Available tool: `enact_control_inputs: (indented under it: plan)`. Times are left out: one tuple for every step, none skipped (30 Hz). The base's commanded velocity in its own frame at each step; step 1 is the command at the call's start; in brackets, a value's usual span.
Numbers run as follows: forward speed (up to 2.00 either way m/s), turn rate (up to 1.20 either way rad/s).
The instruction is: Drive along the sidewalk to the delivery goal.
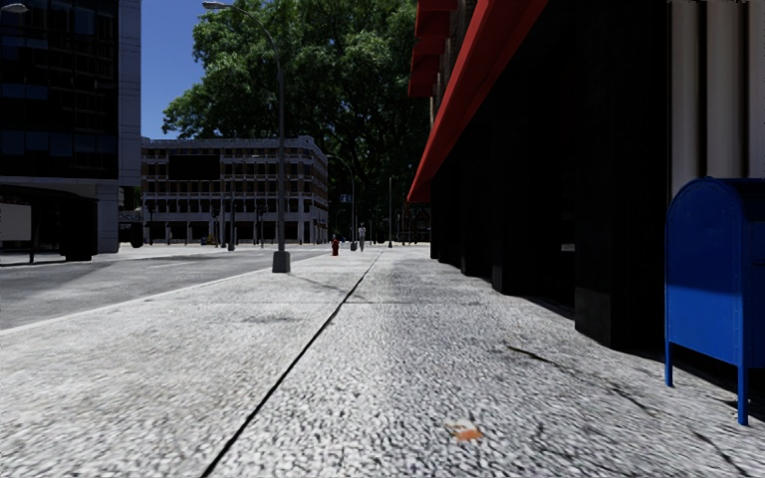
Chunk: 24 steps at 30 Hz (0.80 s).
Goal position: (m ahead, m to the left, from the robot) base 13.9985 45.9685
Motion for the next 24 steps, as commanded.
enact_control_inputs:
  plan:
    - [2.00, 0.00]
    - [2.00, 0.00]
    - [2.00, 0.00]
    - [2.00, 0.00]
    - [2.00, 0.00]
    - [2.00, 0.00]
    - [2.00, 0.00]
    - [2.00, 0.00]
    - [2.00, 0.00]
    - [2.00, 0.00]
    - [2.00, 0.00]
    - [2.00, 0.00]
    - [2.00, 0.00]
    - [2.00, 0.00]
    - [2.00, 0.00]
    - [2.00, 0.00]
    - [2.00, 0.00]
    - [2.00, 0.00]
    - [2.00, 0.00]
    - [2.00, 0.00]
    - [2.00, 0.00]
    - [2.00, 0.00]
    - [2.00, 0.00]
    - [2.00, 0.00]
